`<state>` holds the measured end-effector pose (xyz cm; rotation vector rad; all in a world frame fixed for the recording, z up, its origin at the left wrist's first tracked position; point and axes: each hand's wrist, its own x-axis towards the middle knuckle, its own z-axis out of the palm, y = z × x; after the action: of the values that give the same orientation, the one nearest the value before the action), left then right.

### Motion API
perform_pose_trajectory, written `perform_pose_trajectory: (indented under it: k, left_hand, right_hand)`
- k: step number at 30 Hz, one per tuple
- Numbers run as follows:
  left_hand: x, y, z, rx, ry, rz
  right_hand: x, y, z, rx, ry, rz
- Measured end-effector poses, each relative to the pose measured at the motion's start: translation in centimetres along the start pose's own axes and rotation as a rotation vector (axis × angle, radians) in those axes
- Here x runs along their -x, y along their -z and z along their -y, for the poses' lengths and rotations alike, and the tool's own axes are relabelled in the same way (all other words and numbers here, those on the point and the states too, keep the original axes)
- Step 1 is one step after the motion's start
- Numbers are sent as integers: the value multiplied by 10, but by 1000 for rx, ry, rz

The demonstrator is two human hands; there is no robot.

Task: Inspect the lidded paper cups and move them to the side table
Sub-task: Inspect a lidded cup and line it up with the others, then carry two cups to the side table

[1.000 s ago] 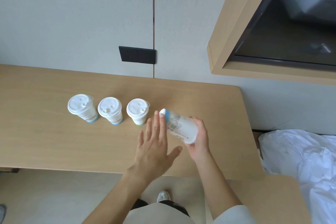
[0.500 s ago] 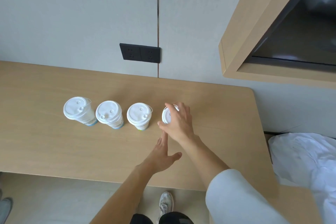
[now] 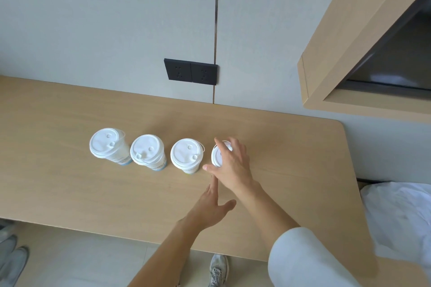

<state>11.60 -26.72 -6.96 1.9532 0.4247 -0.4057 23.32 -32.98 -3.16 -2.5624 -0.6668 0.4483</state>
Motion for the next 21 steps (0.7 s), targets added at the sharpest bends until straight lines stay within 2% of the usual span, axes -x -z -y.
perform_pose_trajectory:
  k: [3,5,10,17,21]
  left_hand:
    - [6,7,7,5,11,-59]
    - [15,11,19,1,80,-111]
    - [51,31,57,143,207,-305]
    - [85,76,87,259,254,-621]
    - [73,76,82,276,173,-648]
  right_hand:
    - [2,-2,-1,13,22,-11]
    - [3,-3,-4,37,51,-20]
    - [5,-5,-12,29,93,-68]
    - [37,-11,-19,-379,-62,-218]
    - [53,-28,-15,-577,-237,-336]
